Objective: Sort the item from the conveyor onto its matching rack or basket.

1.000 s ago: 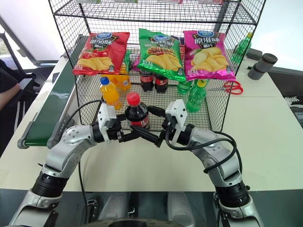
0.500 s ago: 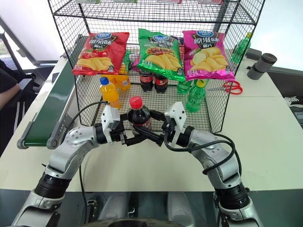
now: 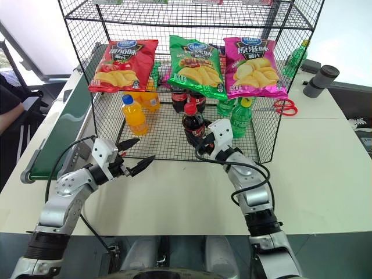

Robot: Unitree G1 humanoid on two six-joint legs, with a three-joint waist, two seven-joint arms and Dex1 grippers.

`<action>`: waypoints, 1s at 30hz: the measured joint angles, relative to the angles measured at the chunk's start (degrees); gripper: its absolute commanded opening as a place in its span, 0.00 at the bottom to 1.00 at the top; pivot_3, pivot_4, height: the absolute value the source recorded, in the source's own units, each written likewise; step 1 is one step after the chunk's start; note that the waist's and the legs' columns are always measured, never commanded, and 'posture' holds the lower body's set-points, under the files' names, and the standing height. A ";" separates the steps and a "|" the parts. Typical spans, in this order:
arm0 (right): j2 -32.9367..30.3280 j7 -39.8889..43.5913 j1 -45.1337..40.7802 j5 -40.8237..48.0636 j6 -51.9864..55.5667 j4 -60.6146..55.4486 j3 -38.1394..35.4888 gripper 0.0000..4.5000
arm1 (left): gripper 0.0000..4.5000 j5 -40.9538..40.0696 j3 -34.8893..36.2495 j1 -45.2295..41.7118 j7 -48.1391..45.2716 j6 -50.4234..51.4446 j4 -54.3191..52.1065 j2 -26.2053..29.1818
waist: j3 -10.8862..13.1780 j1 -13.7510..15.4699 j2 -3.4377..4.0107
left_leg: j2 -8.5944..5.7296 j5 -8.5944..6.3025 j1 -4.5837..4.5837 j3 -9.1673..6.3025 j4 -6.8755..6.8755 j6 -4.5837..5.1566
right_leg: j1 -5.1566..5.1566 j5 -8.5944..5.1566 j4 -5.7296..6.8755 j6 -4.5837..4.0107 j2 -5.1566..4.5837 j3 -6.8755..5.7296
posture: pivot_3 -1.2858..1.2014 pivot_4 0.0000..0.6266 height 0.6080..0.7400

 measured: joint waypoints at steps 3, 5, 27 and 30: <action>2.69 -2.04 -3.29 -1.30 -3.08 6.95 -0.47 0.66 | 0.97 -0.11 0.18 0.01 0.12 -0.30 -0.01 -0.06 | 0.01 -0.04 0.01 | 0.00 0.00 -0.01 0.00 -0.01 0.00 | -0.03 0.00 0.05 0.00 -0.02 0.01 | 0.52 0.24 1.00; 4.65 -3.57 -5.71 -1.85 -5.82 12.39 -1.06 0.66 | 0.97 -0.18 0.25 0.19 0.09 -0.32 -0.04 -0.06 | 0.01 -0.05 0.01 | -0.01 0.00 -0.01 0.01 -0.01 -0.01 | -0.03 0.00 0.05 0.00 -0.06 0.01 | 0.52 0.24 1.00; 7.36 -3.44 -11.68 -3.19 -17.89 28.52 -4.55 0.98 | 1.00 -0.42 0.12 1.42 -0.22 0.57 -1.69 -0.15 | 0.01 -1.46 0.05 | -0.02 0.00 0.02 0.01 -0.06 -0.03 | -0.03 0.00 0.10 0.00 -0.19 0.00 | 0.52 0.24 1.00; 5.26 -1.38 -7.16 -3.39 -17.37 22.40 -3.78 0.98 | 1.00 -0.36 0.14 1.41 0.18 0.82 -1.71 -0.07 | 0.01 -1.24 0.05 | -0.05 0.00 0.00 0.00 -0.07 -0.03 | -0.01 0.00 0.08 0.00 -0.25 -0.01 | 0.52 0.24 1.00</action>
